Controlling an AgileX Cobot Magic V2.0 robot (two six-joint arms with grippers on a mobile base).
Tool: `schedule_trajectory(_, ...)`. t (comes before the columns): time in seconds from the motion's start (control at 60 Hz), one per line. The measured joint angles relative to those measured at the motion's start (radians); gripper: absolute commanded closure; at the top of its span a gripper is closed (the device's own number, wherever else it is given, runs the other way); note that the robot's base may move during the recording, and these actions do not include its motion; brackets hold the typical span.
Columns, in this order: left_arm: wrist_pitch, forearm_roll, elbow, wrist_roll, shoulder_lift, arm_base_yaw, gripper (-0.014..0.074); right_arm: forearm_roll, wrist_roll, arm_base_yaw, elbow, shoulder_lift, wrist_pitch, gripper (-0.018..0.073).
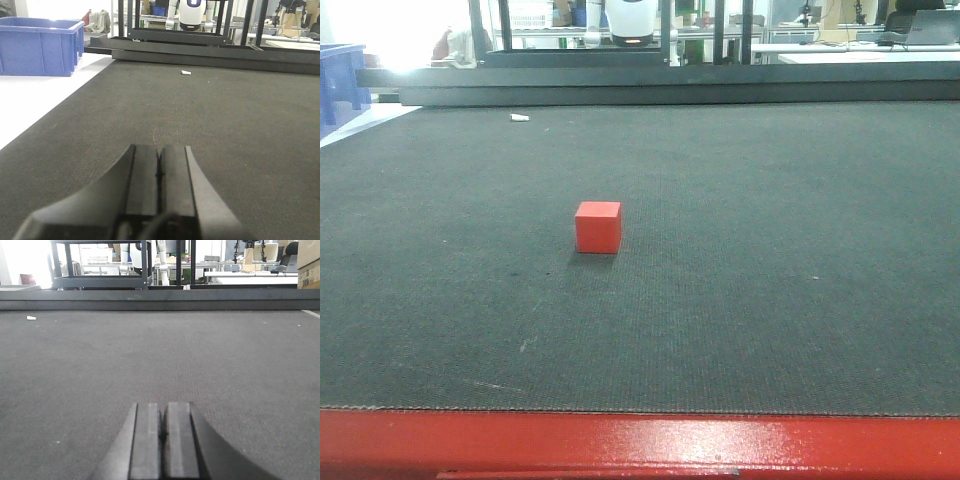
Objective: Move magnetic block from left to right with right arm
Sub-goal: 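Lower the right gripper over the red cube on the table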
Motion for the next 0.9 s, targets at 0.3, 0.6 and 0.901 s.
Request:
schedule_trajectory(0.3,0.000,0.000,0.000,0.000,0.000,0.000,0.0713,0.000,0.000,0.000,-0.206,0.003,0.065,0.0472)
schedule_trajectory(0.6,0.000,0.000,0.000,0.000,0.000,0.000,0.0712,0.000,0.000,0.051,-0.483,0.320,0.121,0.0074)
schedule_trajectory(0.901,0.000,0.000,0.000,0.000,0.000,0.000,0.0713,-0.002,0.000,0.277,-0.795,0.789,0.292,-0.0065)
